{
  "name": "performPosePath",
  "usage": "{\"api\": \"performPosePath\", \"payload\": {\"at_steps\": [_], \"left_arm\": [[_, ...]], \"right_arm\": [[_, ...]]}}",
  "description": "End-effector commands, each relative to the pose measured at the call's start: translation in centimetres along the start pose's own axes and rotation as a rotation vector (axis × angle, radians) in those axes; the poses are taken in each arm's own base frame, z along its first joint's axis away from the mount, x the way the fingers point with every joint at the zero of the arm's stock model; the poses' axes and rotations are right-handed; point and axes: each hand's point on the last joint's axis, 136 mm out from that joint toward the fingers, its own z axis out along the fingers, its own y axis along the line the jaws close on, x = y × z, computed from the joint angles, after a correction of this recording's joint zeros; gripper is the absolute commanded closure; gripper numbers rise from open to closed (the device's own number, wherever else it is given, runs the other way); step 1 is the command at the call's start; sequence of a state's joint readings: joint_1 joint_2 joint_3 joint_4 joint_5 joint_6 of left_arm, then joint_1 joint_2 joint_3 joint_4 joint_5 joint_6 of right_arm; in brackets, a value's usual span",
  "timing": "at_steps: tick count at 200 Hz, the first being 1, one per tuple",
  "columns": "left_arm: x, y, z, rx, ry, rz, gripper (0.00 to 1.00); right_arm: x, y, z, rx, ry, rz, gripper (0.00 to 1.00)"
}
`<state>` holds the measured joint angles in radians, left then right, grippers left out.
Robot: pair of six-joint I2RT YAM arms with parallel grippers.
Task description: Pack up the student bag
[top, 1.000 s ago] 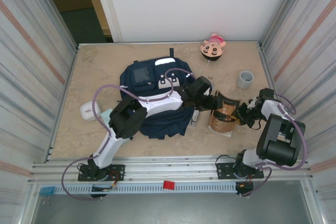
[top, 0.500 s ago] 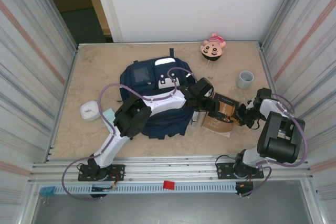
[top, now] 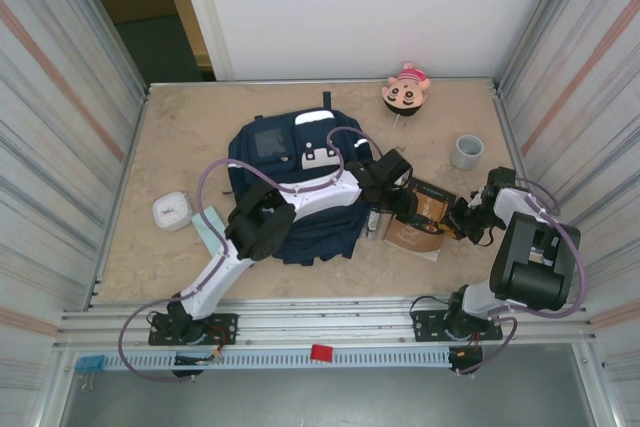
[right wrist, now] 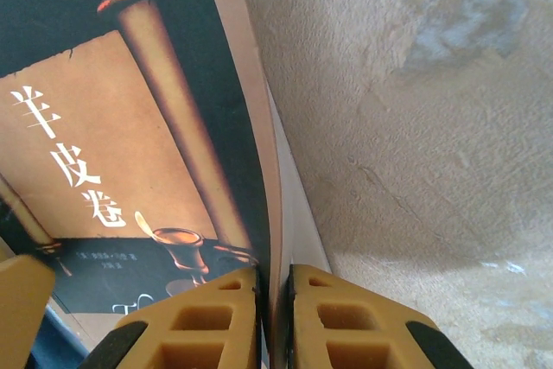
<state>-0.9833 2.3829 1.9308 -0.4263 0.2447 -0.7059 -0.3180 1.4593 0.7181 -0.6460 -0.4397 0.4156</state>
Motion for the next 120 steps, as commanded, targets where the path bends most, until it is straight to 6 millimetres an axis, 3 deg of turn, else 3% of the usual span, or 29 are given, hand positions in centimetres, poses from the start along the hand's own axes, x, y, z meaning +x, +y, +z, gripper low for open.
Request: {"api": "performPosePath", "payload": {"at_steps": [1,31,52,79,95,120], "left_arm": [[1.3,-2.2,0.3,0.07,0.049,0.034,0.56],[-0.2,-5.5,-2.2,0.178,0.004,0.053,0.66],[-0.9,-6.1,-2.8,0.186,-0.027,0.057,0.73],[-1.1,-5.5,-2.9,0.171,-0.033,0.05,0.99],[-2.3,-5.2,-4.6,0.151,-0.096,0.076,1.0],[-5.2,-5.8,-10.0,0.171,-0.237,0.126,1.0]], "right_arm": [[0.8,-0.5,0.7,0.031,0.03,0.025,0.87],[0.7,0.0,0.3,0.011,0.018,0.019,0.87],[0.5,0.3,-0.1,0.003,0.003,0.015,0.87],[0.1,1.2,-1.5,-0.029,-0.032,0.0,0.84],[-0.4,1.7,-3.4,-0.046,-0.085,-0.01,0.74],[-1.2,3.3,-7.4,-0.107,-0.206,-0.07,0.5]]}}
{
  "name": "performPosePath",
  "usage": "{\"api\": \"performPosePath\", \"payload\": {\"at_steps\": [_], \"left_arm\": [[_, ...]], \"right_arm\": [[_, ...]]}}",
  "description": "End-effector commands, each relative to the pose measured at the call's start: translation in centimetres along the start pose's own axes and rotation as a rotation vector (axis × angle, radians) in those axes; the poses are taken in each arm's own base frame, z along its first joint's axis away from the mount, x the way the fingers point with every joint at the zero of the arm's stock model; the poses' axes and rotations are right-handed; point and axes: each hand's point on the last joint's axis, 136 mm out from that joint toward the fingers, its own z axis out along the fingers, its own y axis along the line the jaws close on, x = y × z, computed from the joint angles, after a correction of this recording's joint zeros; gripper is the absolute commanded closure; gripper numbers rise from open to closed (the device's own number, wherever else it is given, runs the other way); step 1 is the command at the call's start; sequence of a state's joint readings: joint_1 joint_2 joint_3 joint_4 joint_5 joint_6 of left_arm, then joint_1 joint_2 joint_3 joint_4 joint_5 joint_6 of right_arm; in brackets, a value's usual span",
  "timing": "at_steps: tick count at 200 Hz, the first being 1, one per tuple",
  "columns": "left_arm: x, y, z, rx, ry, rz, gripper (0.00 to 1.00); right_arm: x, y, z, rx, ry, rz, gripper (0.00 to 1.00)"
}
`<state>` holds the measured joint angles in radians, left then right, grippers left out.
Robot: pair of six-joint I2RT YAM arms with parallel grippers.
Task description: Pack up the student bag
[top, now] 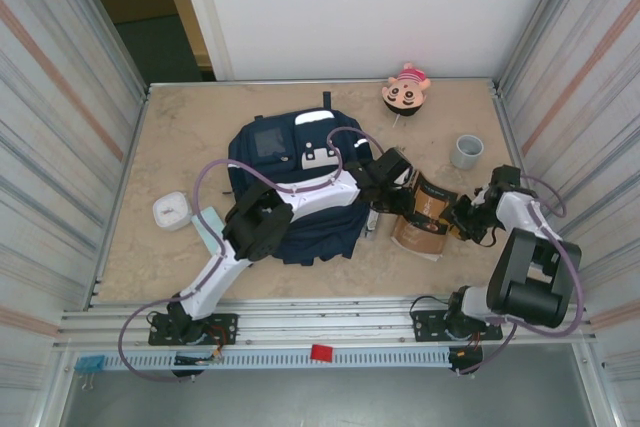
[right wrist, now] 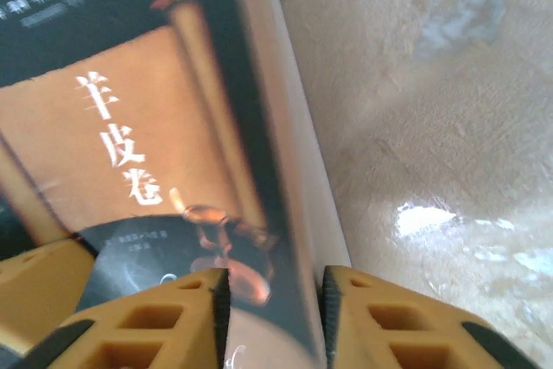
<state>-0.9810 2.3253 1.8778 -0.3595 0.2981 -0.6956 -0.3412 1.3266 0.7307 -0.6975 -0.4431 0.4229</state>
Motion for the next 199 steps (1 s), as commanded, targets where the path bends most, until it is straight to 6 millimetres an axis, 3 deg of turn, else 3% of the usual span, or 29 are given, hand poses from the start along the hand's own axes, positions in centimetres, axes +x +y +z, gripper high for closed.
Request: {"api": "performPosePath", "payload": {"at_steps": [1,5,11,32,57,88,115,146,172,199], "left_arm": [[-5.2,-4.5,-8.2,0.088,-0.222,0.107,1.0],[-5.6,-4.5,-8.9,0.097,-0.244,0.11,1.0],[-6.6,-5.5,-11.4,0.134,-0.302,0.121,1.0],[-8.8,-5.3,-16.3,0.206,-0.444,0.048,1.0],[-10.5,-5.3,-21.9,0.307,-0.602,-0.052,1.0],[-11.6,-4.3,-26.5,0.415,-0.774,-0.252,1.0],[-12.0,-3.3,-28.0,0.466,-0.839,-0.398,1.0],[-12.5,-2.4,-28.9,0.513,-0.878,-0.512,1.0],[-12.5,-1.9,-28.9,0.531,-0.884,-0.566,1.0],[-12.3,-1.6,-28.7,0.587,-0.888,-0.616,1.0]], "right_arm": [[-1.4,2.6,-4.4,-0.073,-0.124,-0.062,0.49],[-1.5,3.0,-5.2,-0.084,-0.15,-0.081,0.45],[-1.8,3.9,-6.5,-0.106,-0.198,-0.117,0.4],[-2.0,6.9,-10.1,-0.209,-0.333,-0.209,0.31],[-0.7,11.5,-14.4,-0.422,-0.487,-0.259,0.25],[1.5,15.5,-16.2,-0.679,-0.532,-0.176,0.17],[4.5,18.6,-15.8,-0.781,-0.475,-0.149,0.11],[7.5,22.4,-13.5,-0.88,-0.32,-0.063,0.05],[8.2,25.7,-12.7,-0.979,-0.26,0.015,0.05],[8.1,27.7,-11.8,-1.022,-0.217,0.092,0.05]]}}
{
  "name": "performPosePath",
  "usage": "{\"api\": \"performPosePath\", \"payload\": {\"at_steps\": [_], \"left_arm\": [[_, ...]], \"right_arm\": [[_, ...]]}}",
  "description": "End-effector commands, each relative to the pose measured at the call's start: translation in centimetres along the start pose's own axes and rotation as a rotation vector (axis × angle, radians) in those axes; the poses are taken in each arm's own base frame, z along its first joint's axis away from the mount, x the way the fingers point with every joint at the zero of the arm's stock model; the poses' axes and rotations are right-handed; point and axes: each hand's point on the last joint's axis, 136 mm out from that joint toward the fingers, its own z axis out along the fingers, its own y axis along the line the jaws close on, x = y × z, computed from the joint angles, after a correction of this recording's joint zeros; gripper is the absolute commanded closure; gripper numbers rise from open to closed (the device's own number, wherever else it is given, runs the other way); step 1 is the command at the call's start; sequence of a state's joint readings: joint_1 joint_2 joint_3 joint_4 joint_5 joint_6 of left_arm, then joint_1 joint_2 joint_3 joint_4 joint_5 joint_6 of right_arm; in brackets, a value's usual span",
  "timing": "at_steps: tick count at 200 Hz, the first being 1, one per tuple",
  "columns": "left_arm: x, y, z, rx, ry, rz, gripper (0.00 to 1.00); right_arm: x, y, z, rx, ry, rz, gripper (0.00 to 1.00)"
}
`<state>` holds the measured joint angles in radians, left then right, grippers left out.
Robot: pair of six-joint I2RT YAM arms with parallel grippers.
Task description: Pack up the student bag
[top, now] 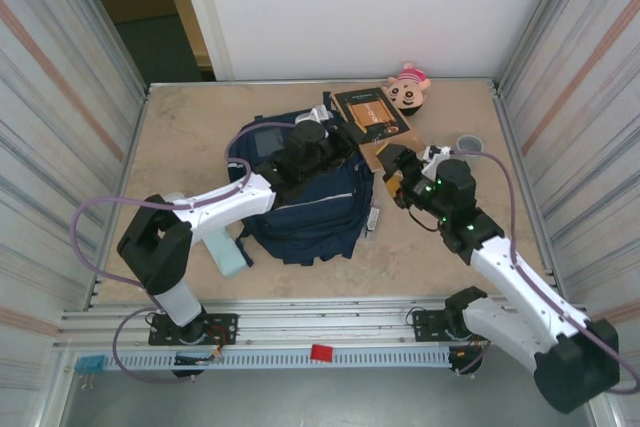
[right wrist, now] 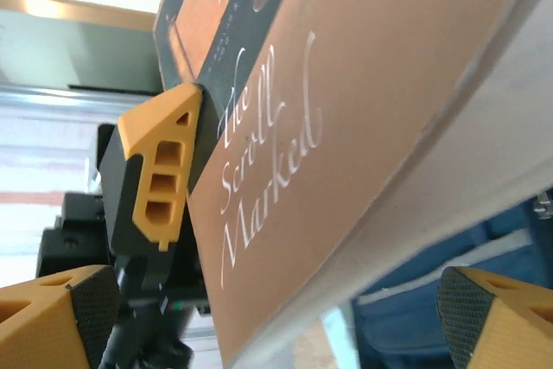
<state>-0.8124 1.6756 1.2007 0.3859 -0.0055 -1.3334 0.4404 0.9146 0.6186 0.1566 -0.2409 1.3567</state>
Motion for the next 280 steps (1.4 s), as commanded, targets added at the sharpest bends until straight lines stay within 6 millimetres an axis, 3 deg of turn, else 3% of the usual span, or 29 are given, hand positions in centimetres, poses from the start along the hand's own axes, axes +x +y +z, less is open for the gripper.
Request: {"api": "performPosePath", "payload": {"at_steps": [1,29,65,107,135,143,160,173,194,226,243,265,280], "left_arm": [[-2.1,-5.3,-1.7,0.193,-0.08,-0.095,1.0],[-2.3,-5.4,-1.9,0.187,-0.075,-0.093,1.0],[-2.0,-4.9,-2.5,0.18,-0.045,-0.107,1.0],[-1.4,-5.3,-2.8,0.201,-0.01,-0.114,1.0],[-0.8,-5.1,-2.7,0.197,0.022,-0.123,1.0],[-0.6,-5.0,-2.7,0.197,0.033,-0.128,1.0],[-0.4,-4.6,-2.8,0.183,0.044,-0.125,1.0],[-0.5,-3.8,-3.3,0.143,0.042,-0.096,1.0],[-1.0,-1.5,-4.8,0.029,0.046,0.012,0.85],[-2.9,2.3,-9.3,-0.175,0.063,0.385,0.44],[-3.5,4.7,-10.9,-0.265,0.142,0.642,0.36],[-2.1,8.1,-12.0,-0.311,0.373,0.975,0.3],[0.4,10.2,-12.3,-0.27,0.582,1.15,0.21]], "right_arm": [[-1.4,3.5,0.8,-0.154,-0.076,0.129,0.05],[-1.8,4.0,1.1,-0.172,-0.114,0.139,0.05],[-5.1,3.8,-0.4,-0.164,-0.23,0.141,0.12],[-7.0,3.9,-0.7,-0.171,-0.306,0.142,0.37],[-6.8,5.0,-0.2,-0.204,-0.292,0.139,0.48],[-6.8,4.4,0.6,-0.186,-0.29,0.139,0.52],[-7.0,4.4,0.5,-0.201,-0.299,0.127,0.67],[-7.5,4.1,-0.1,-0.191,-0.315,0.106,0.86],[-8.6,3.8,-2.4,-0.16,-0.36,0.043,1.0],[-9.6,2.5,-6.3,-0.016,-0.376,-0.091,1.0],[-9.2,1.5,-7.8,0.082,-0.335,-0.211,1.0],[-7.9,0.8,-8.5,0.121,-0.255,-0.284,1.0],[-7.3,0.2,-8.7,0.133,-0.23,-0.307,1.0]]}}
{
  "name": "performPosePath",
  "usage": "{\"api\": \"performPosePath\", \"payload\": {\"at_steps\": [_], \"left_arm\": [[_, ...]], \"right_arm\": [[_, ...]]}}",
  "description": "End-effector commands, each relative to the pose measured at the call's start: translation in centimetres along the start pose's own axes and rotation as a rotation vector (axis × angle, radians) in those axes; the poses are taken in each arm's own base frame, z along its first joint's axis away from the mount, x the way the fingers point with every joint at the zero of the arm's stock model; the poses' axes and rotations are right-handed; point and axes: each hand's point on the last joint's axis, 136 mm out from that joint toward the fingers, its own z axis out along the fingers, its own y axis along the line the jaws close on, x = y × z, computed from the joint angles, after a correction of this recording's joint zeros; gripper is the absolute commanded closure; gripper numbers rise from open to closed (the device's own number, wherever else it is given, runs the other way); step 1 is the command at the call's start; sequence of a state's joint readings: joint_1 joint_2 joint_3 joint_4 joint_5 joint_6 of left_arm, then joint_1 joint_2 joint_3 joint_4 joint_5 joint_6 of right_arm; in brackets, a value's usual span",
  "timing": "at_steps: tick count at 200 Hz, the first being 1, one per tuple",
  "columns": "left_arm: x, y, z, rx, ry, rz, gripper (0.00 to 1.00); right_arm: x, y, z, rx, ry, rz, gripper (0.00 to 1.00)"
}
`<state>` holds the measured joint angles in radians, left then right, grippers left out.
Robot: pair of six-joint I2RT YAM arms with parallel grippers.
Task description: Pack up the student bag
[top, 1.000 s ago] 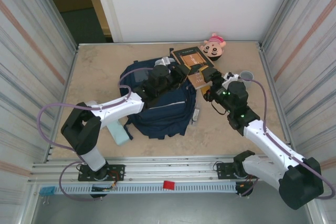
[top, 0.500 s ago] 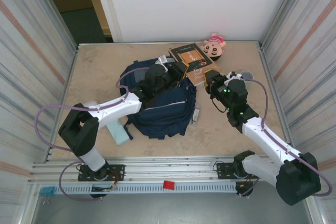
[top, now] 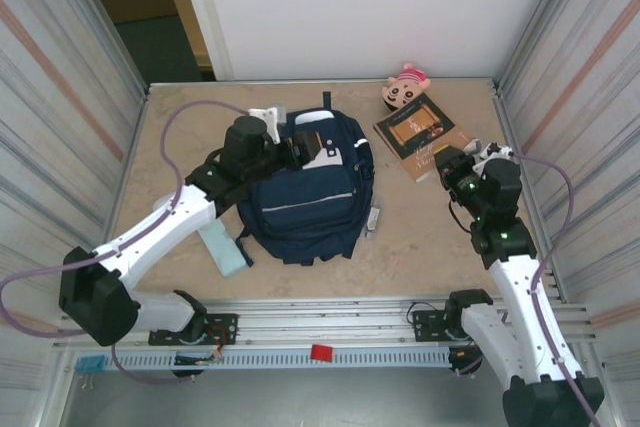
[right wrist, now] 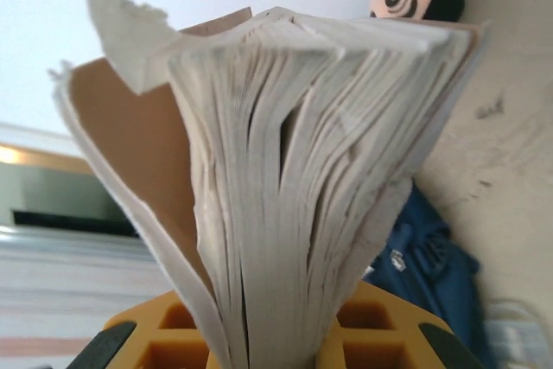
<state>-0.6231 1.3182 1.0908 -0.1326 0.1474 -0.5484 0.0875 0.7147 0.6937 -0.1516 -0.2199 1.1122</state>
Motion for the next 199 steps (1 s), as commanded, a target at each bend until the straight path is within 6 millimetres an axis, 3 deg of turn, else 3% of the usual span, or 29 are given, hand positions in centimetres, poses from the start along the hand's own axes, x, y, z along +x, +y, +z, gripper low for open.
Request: {"api": "performPosePath", "payload": {"at_steps": [1,23,67,97,117,152,170,183,199], "left_arm": [[8.3,1.6,0.5,0.069,0.377,0.514,0.21],[11.1,2.8,1.7,0.087,0.508,0.658,0.15],[13.3,2.7,4.5,0.144,0.609,0.739,0.09],[16.0,2.9,6.1,0.15,0.694,0.836,0.08],[16.4,4.0,7.6,0.063,0.717,0.87,0.06],[15.4,6.0,9.5,-0.076,0.683,0.863,0.07],[14.8,7.1,9.7,-0.148,0.666,0.881,0.16],[14.3,7.1,9.5,-0.165,0.649,0.879,0.4],[12.8,5.6,8.6,-0.143,0.595,0.86,0.66]], "right_arm": [[1.6,1.0,-1.5,-0.032,0.097,-0.159,1.0],[1.8,0.6,-1.6,-0.021,0.1,-0.178,1.0],[2.4,-0.1,-1.3,-0.006,0.127,-0.18,1.0],[2.5,-0.4,-1.2,-0.001,0.134,-0.176,1.0],[2.5,-0.3,-1.2,-0.005,0.133,-0.178,1.0],[2.6,-0.2,-1.4,-0.005,0.137,-0.178,1.0],[2.7,-0.3,-1.5,-0.004,0.142,-0.183,1.0],[2.9,-0.4,-1.5,0.0,0.148,-0.187,1.0],[2.9,-0.8,-1.6,0.015,0.152,-0.193,1.0]]}}
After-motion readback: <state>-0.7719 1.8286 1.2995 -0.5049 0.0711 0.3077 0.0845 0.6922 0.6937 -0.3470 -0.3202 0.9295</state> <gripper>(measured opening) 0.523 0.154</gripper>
